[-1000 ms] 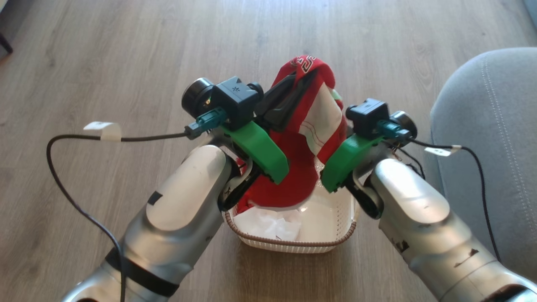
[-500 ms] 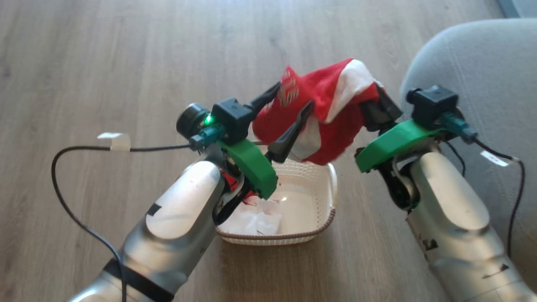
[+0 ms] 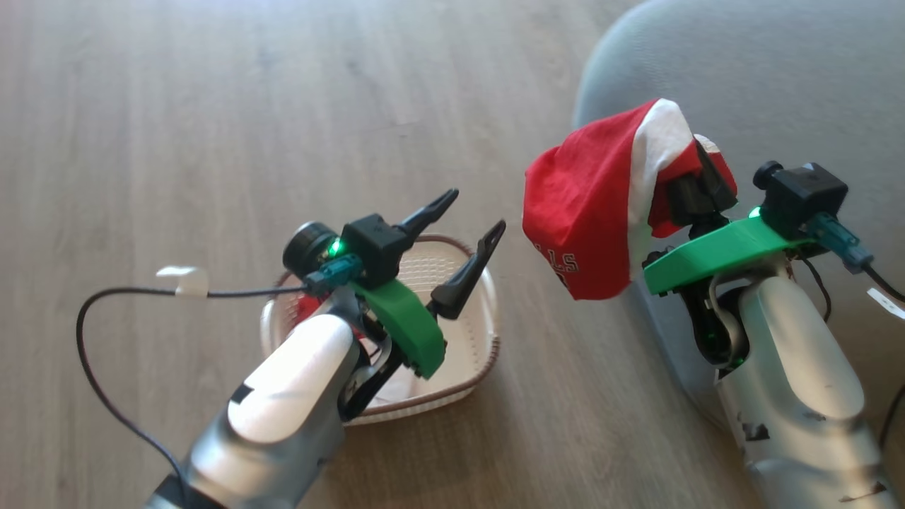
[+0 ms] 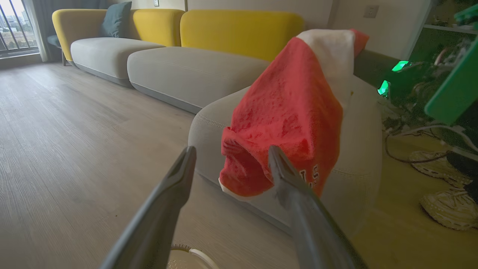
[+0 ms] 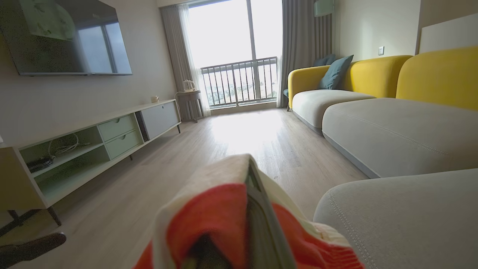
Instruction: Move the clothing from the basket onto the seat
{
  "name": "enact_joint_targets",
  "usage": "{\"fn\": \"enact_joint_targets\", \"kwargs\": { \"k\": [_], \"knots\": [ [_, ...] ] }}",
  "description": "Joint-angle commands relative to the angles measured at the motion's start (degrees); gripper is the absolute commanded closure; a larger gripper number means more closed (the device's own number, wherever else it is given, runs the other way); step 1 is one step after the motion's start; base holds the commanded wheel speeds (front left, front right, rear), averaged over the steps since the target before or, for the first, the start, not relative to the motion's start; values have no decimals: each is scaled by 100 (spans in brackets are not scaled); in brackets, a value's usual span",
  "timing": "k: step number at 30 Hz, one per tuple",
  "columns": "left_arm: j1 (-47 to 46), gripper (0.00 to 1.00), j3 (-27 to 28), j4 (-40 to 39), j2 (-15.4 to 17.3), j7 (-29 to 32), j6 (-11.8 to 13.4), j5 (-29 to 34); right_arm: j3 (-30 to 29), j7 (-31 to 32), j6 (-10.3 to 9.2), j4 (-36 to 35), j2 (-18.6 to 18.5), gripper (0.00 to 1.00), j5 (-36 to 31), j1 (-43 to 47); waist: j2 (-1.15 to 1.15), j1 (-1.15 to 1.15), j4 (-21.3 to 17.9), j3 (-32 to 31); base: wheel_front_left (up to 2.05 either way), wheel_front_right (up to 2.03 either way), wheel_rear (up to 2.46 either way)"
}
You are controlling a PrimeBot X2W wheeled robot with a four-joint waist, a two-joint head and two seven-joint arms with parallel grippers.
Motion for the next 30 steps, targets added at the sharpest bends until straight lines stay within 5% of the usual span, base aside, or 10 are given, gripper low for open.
{"fn": "enact_joint_targets", "kwargs": {
  "k": [1,18,30],
  "knots": [
    [-77,0,219,-257,133,-55,-8,33,33,-38,-1,-300,80,100,-67,-39,0,0,-334,-2,0,0,0],
    [368,0,509,-485,224,-55,-8,142,-114,-38,-1,-812,179,100,-28,486,0,0,-1977,4,0,0,0],
    [79,0,-29,-603,257,-55,-9,52,-983,-38,-1,-1732,233,100,-146,1378,0,0,-2123,411,0,0,0]
  ]
}}
